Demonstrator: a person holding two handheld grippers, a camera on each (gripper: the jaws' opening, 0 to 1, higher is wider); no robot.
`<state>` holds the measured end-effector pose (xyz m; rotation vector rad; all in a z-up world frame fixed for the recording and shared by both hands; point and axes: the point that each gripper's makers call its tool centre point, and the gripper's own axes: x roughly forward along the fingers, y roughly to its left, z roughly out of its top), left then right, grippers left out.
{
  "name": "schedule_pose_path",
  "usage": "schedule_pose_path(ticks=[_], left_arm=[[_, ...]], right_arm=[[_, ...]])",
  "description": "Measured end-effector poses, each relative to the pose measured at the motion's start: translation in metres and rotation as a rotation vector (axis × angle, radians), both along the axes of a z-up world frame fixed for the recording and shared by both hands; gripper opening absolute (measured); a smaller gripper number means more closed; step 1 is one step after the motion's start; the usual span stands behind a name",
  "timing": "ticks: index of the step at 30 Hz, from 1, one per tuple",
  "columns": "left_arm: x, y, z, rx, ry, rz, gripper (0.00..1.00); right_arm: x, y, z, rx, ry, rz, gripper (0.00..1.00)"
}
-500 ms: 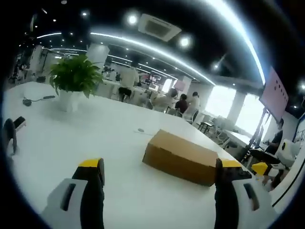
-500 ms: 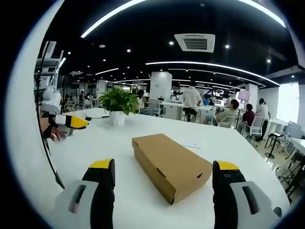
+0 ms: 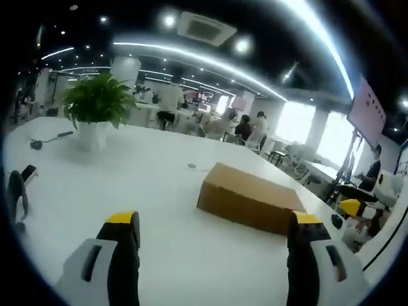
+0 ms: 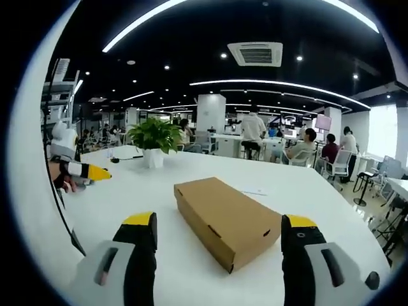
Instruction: Operate the shoe box by opening the lid, removing the specified soft item, and placing it in the target area until the item is outside and the box remains undamaged.
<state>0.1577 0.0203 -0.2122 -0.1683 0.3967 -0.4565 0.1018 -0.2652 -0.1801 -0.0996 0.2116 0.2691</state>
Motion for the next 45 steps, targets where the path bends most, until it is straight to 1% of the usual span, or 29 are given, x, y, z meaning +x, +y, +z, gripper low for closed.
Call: schedule_pose_path(ticks=[2,3,5,6,7,9,11,12,13,14,16,18,19,20,21,22,23,24,27,29,30,32,33,37,39,40,42,43,45], left_arm=[[0.000,0.000,-0.001,0.015,0.003,-0.002,0.96],[0.000,-0.001,-0.002,0.020,0.007,-0.007,0.98],[0.001,-0.002,-0.004,0.038,0.025,-0.016,0.98],[0.002,-0.002,-0.002,0.043,0.026,-0.015,0.94],[0.001,0.002,-0.002,0.064,0.045,-0.002,0.91],[0.004,0.004,0.001,0.083,0.038,0.004,0.86],[0.006,0.005,0.002,0.084,0.031,0.001,0.88],[0.008,0.008,0.001,0.122,0.027,-0.001,0.89],[0.009,0.008,0.001,0.130,0.025,-0.004,0.89],[0.010,0.007,0.001,0.121,0.026,-0.007,0.89],[0.011,0.006,0.000,0.101,0.057,-0.008,0.89],[0.015,0.004,0.005,0.053,0.049,0.003,0.93],[0.018,0.001,0.011,0.004,0.035,0.013,0.96],[0.022,0.001,0.020,-0.025,-0.003,0.021,0.97],[0.023,0.003,0.020,0.003,-0.005,0.020,0.98],[0.024,0.002,0.022,0.005,-0.008,0.021,0.99],[0.026,-0.005,0.029,-0.070,-0.025,0.003,0.99],[0.026,-0.006,0.031,-0.113,-0.022,-0.006,0.99],[0.029,0.001,0.022,-0.075,0.002,0.011,0.99],[0.028,0.002,0.016,-0.070,0.023,0.012,0.99],[0.027,0.001,0.013,-0.073,0.034,0.011,0.99],[0.027,0.000,0.011,-0.063,0.032,0.014,0.99],[0.027,-0.001,0.010,-0.059,0.034,0.014,0.99],[0.025,-0.012,0.010,-0.076,0.041,0.001,0.99],[0.025,-0.016,0.010,-0.067,0.030,-0.007,0.99],[0.025,-0.018,0.011,-0.069,0.022,-0.009,0.99],[0.025,-0.018,0.012,-0.068,0.007,-0.004,0.99],[0.026,-0.018,0.012,-0.072,0.004,0.000,0.99],[0.025,-0.018,0.015,-0.099,-0.003,0.012,0.99]], right_arm=[[0.001,0.000,0.000,0.010,0.001,-0.004,0.82],[0.001,-0.001,-0.001,0.004,0.007,-0.007,0.82],[0.001,-0.001,-0.003,0.006,0.015,-0.006,0.82],[0.001,0.000,-0.004,0.007,0.020,-0.004,0.83],[0.001,0.000,-0.004,0.007,0.021,-0.002,0.83],[0.002,0.002,-0.007,-0.016,0.024,0.013,0.83],[0.002,0.003,-0.007,-0.022,0.026,0.016,0.86],[0.003,0.003,-0.007,-0.018,0.023,0.018,0.88],[0.004,0.003,-0.006,-0.012,0.022,0.018,0.90],[0.004,0.002,-0.006,-0.009,0.024,0.015,0.91],[0.005,0.000,-0.007,0.002,0.027,0.009,0.92],[0.006,-0.003,-0.007,0.017,0.031,0.002,0.94],[0.006,-0.005,-0.007,0.019,0.030,-0.002,0.94],[0.006,-0.006,-0.007,0.021,0.027,-0.007,0.94],[0.007,-0.009,-0.005,0.026,0.021,-0.015,0.94],[0.007,-0.010,-0.005,0.030,0.020,-0.017,0.94],[0.006,-0.012,-0.004,0.039,0.016,-0.023,0.94],[0.006,-0.013,-0.004,0.047,0.017,-0.026,0.95],[0.007,-0.013,-0.007,0.102,0.037,-0.029,1.00],[0.004,-0.003,-0.013,0.157,0.086,0.010,1.00],[0.003,-0.004,-0.016,0.138,0.092,0.012,1.00],[0.001,-0.002,-0.015,0.118,0.086,0.026,1.00],[0.001,-0.002,-0.012,0.123,0.069,0.030,1.00],[0.002,-0.004,-0.009,0.113,0.056,0.040,1.00],[0.002,-0.005,-0.008,0.138,0.058,0.046,1.00],[0.002,-0.006,-0.005,0.158,0.047,0.048,1.00],[0.004,-0.004,0.008,0.256,0.009,0.053,1.00],[0.005,-0.004,0.013,0.288,-0.009,0.061,1.00],[0.005,-0.007,0.014,0.271,-0.016,0.061,1.00]])
